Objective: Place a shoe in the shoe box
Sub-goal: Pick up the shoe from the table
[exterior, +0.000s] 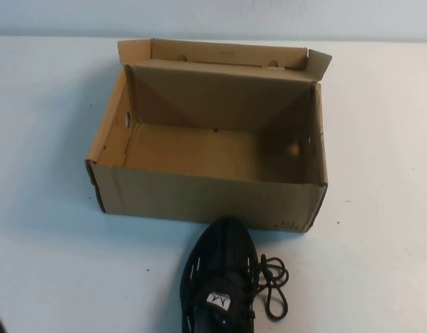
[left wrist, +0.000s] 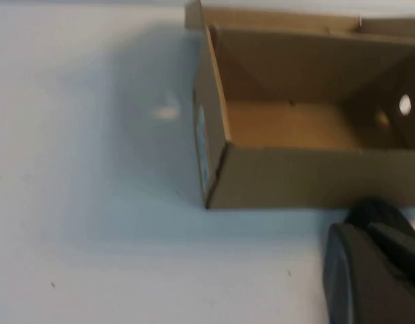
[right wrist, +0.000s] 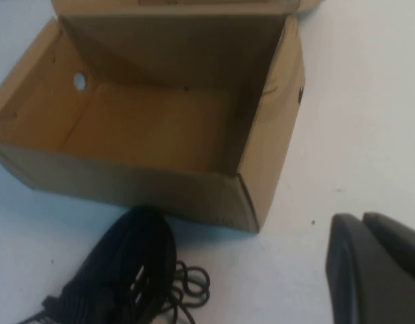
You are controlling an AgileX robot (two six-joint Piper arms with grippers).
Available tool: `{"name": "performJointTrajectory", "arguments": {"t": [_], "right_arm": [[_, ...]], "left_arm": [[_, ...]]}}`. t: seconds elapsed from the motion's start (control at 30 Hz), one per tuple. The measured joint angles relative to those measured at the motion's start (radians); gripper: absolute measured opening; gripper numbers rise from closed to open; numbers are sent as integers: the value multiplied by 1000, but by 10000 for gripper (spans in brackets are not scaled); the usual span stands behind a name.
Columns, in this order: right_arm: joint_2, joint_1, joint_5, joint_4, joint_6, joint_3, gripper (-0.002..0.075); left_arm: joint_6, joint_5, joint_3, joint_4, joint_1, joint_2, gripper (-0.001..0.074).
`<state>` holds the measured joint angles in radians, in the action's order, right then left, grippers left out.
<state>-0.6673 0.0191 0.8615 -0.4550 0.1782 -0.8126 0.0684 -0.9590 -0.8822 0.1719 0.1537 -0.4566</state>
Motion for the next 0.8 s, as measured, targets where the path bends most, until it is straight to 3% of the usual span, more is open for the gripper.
{"name": "performJointTrajectory", "arguments": {"t": [0.2,0.43,0.67,0.8], "right_arm": [[-91,0,86,-30,85,-42,-16],[-105,18,125,-64,152,-60,-16],[-222,153,351,28,131,-184,-16],[-295,271,359,63,95,-266,-16]], "left_arm": [[60,-183,-95,77,15,-190,-2],[155,-215,-101,179,15,-293,-2],[175,-181,-101,207,15,-306,-2],[179,-172,-101,225,15,-306,-2]]}}
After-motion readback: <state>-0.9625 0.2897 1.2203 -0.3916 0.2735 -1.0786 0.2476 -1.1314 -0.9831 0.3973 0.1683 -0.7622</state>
